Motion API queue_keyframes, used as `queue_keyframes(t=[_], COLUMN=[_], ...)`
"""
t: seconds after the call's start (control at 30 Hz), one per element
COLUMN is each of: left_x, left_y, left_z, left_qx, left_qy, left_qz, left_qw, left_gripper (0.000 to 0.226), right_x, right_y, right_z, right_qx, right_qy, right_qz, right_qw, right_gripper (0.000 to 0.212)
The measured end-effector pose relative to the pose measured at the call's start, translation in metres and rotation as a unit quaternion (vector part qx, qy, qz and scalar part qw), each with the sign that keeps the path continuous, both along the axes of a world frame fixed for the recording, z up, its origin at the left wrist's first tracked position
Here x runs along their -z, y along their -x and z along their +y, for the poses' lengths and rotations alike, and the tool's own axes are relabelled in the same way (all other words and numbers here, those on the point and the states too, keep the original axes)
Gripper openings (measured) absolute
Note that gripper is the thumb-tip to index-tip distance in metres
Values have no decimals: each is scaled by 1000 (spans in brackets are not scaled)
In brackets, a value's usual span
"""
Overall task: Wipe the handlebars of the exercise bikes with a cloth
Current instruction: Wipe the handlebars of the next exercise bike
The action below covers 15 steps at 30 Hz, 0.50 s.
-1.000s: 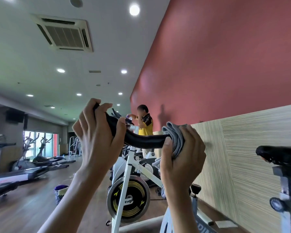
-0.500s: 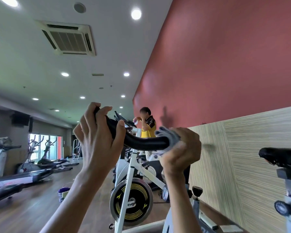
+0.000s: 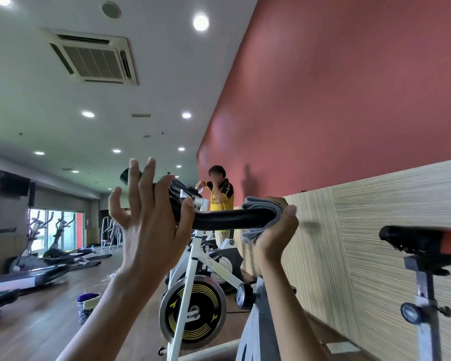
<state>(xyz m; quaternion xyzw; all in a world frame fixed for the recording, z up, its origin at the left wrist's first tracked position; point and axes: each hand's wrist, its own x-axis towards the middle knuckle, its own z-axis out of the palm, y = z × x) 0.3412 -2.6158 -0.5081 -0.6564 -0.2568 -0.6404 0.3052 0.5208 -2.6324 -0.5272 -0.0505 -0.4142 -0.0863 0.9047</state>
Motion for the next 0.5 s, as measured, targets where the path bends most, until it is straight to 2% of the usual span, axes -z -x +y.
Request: queue_keyframes(t=[0.1, 0.17, 0.23, 0.3, 0.33, 0.5], left_x=[4, 4, 5, 4, 4, 5], left_y=[-7, -9, -11, -11, -11, -13], left_z=[-1, 0, 0, 1, 0, 0], left_qx=[-5, 3, 11, 25, 31, 40], left_qy=[-7, -24, -38, -48, -50, -47], left_qz=[-6, -11, -12, -20, -25, -31], left_qw=[1000, 1000, 999, 998, 998, 998], left_gripper=[47, 44, 39, 34, 32, 27], right_x=[3, 4, 1, 3, 5, 19], right_y=[0, -8, -13, -23, -27, -34], right_z=[3, 11, 9, 12, 15, 18], right_qx=[162, 229, 179, 111, 109, 225], right_qy=[-16, -17, 11, 32, 47, 52], right_qz=[-45, -72, -74, -71, -69, -107], right_qw=[986, 971, 981, 991, 990, 967], right_gripper=[35, 50, 62, 66, 65, 63])
